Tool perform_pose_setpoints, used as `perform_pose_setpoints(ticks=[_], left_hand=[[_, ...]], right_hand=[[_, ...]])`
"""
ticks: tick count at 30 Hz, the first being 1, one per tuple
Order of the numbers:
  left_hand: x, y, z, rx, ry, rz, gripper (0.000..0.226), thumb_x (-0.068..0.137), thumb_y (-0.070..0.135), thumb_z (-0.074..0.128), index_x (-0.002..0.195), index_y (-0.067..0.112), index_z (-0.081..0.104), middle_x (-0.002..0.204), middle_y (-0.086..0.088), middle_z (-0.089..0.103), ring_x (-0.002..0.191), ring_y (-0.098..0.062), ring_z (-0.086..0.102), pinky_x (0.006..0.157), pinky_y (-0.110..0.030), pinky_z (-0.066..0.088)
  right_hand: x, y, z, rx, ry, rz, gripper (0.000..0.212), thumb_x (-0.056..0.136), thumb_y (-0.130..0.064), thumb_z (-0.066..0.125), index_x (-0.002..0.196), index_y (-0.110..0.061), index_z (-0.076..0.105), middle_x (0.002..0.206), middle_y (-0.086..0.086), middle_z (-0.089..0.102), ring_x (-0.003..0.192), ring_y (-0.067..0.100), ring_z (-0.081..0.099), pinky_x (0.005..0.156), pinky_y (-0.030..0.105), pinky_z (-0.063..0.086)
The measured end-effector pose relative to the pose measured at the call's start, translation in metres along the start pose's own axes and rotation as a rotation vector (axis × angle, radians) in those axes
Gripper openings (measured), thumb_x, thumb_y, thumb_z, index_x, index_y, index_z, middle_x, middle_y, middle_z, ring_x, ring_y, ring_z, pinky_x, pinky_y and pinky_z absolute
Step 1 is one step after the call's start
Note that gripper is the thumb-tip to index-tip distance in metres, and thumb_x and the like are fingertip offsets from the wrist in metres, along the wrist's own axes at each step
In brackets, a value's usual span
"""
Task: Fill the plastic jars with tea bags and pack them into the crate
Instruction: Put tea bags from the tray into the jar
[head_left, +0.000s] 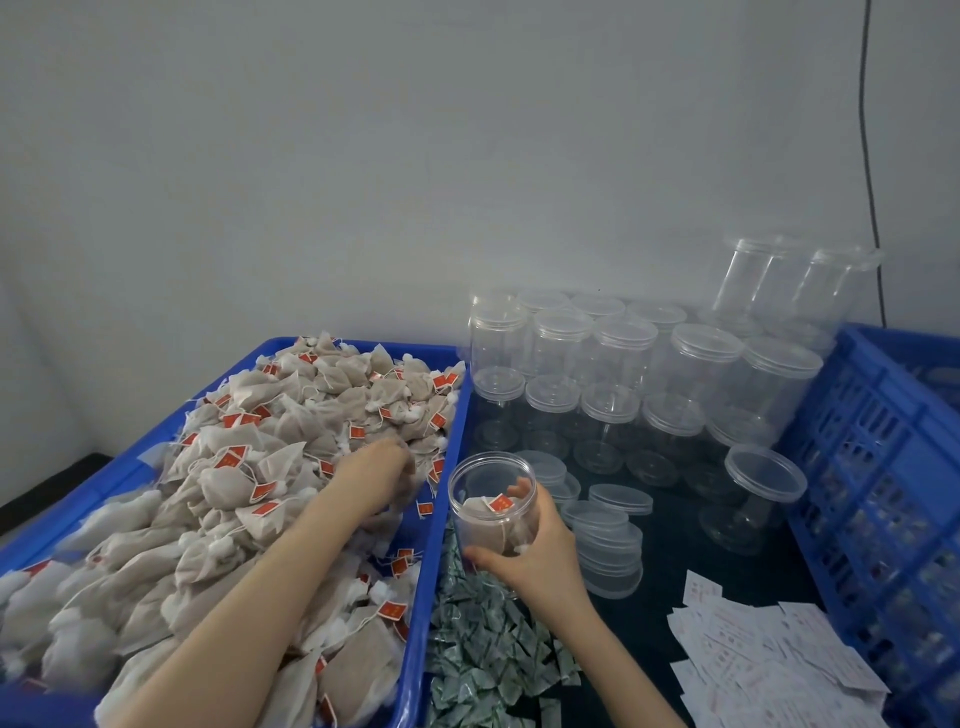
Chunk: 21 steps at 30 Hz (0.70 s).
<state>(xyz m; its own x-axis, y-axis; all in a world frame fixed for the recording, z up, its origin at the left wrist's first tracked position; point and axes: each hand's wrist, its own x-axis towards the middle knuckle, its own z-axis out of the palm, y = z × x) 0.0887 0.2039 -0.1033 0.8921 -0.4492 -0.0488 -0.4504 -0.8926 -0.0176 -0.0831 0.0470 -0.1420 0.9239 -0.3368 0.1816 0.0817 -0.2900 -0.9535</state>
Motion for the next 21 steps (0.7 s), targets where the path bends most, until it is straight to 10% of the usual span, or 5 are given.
perform_pose_setpoints(ticks=[5, 10, 21], left_hand=[[-0.010, 0.002, -0.023, -0.261, 0.362, 0.086, 0.014, 0.093, 0.027, 0.057, 0.105, 0.022, 0.061, 0.092, 0.006, 0.064, 0.085, -0.015, 0.063, 0.067, -0.022, 0.041], [-0.035, 0.020, -0.047, -0.773, 0.692, 0.222, 0.012, 0.088, 0.022, 0.065, 0.099, 0.025, 0.066, 0.085, 0.018, 0.065, 0.076, 0.003, 0.062, 0.067, -0.010, 0.047], [-0.051, 0.046, -0.048, -1.053, 0.358, 0.480, 0.021, 0.083, 0.009, 0.070, 0.086, 0.025, 0.056, 0.082, 0.010, 0.070, 0.079, -0.004, 0.068, 0.074, -0.018, 0.055]], right_hand=[[0.001, 0.000, 0.001, 0.049, -0.003, 0.037, 0.084, 0.055, -0.031, 0.092, 0.126, -0.037, 0.047, 0.119, -0.023, 0.061, 0.108, -0.014, 0.056, 0.083, 0.005, 0.047], [0.000, -0.001, 0.000, 0.027, -0.011, 0.015, 0.075, 0.057, -0.025, 0.091, 0.115, -0.045, 0.047, 0.110, -0.048, 0.052, 0.105, -0.022, 0.052, 0.075, -0.001, 0.043], [0.000, 0.001, 0.003, 0.067, 0.011, 0.021, 0.080, 0.050, -0.039, 0.089, 0.119, -0.044, 0.048, 0.112, -0.034, 0.061, 0.106, -0.010, 0.060, 0.078, 0.007, 0.049]])
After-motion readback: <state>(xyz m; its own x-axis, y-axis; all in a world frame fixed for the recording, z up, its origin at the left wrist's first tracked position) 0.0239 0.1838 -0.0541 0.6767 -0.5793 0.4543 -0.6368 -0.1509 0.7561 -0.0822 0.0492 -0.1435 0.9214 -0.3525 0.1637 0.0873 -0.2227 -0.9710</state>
